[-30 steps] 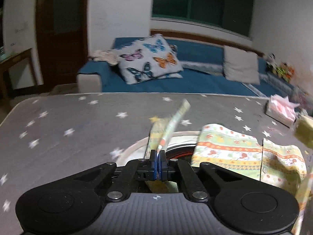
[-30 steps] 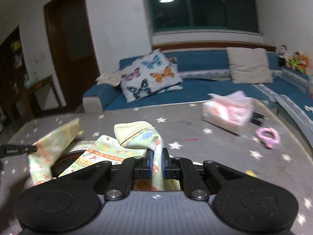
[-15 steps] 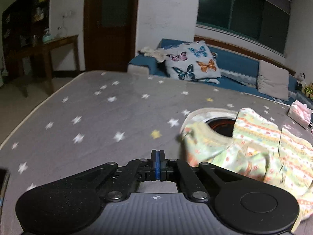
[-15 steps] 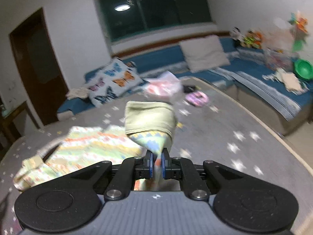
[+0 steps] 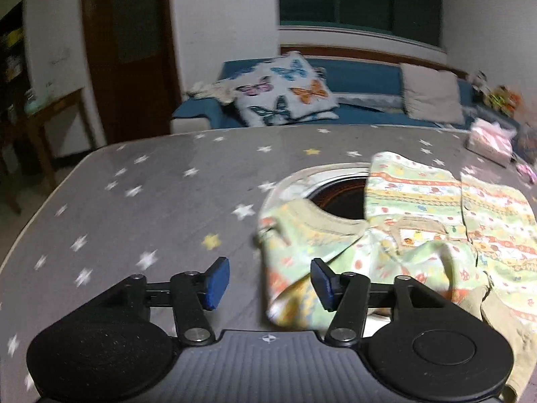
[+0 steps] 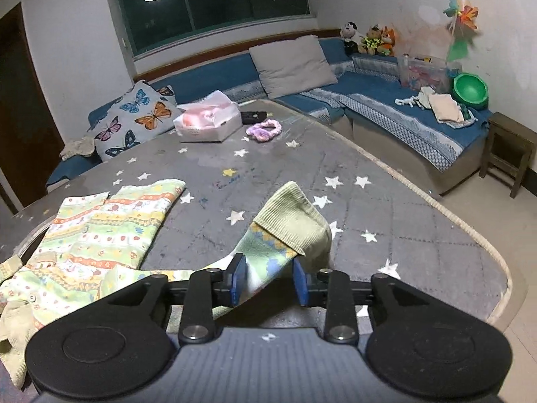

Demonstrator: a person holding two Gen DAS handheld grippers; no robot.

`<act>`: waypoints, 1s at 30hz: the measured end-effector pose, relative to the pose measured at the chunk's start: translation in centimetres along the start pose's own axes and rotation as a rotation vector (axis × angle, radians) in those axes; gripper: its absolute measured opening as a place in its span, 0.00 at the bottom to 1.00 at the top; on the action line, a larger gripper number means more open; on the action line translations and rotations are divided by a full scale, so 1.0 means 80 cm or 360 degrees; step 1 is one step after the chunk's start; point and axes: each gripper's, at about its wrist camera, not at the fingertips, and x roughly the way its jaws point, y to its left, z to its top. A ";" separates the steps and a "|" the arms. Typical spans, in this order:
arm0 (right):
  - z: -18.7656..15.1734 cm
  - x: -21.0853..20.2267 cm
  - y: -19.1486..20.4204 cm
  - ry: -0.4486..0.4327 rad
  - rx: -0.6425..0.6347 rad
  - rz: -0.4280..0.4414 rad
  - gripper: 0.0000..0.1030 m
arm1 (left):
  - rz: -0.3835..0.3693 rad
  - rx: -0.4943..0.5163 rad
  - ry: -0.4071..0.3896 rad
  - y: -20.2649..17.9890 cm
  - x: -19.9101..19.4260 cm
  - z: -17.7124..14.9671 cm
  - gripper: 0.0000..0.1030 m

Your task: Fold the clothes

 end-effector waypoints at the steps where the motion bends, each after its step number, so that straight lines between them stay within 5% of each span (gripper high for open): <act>1: -0.001 0.001 -0.001 0.0008 0.0003 -0.0006 0.30 | -0.0001 0.0031 0.0009 -0.005 0.008 0.002 0.58; 5: -0.005 0.003 -0.005 0.0029 0.0013 -0.0044 0.40 | 0.0005 0.0198 0.0027 -0.023 0.028 -0.002 0.58; 16: 0.000 0.001 0.000 -0.0003 -0.0021 -0.0039 0.41 | -0.0127 0.0406 -0.0013 -0.064 0.046 0.009 0.55; 22: -0.002 0.007 0.012 0.0021 -0.0074 -0.0008 0.44 | -0.0200 0.0401 0.0064 -0.074 0.075 0.015 0.34; 26: -0.002 0.010 0.018 0.0030 -0.0097 0.0009 0.46 | -0.0233 0.0313 0.0113 -0.062 0.087 0.016 0.11; 30: -0.002 0.011 0.024 0.0032 -0.0120 0.0036 0.46 | -0.0217 0.0208 0.0085 -0.046 0.083 0.018 0.02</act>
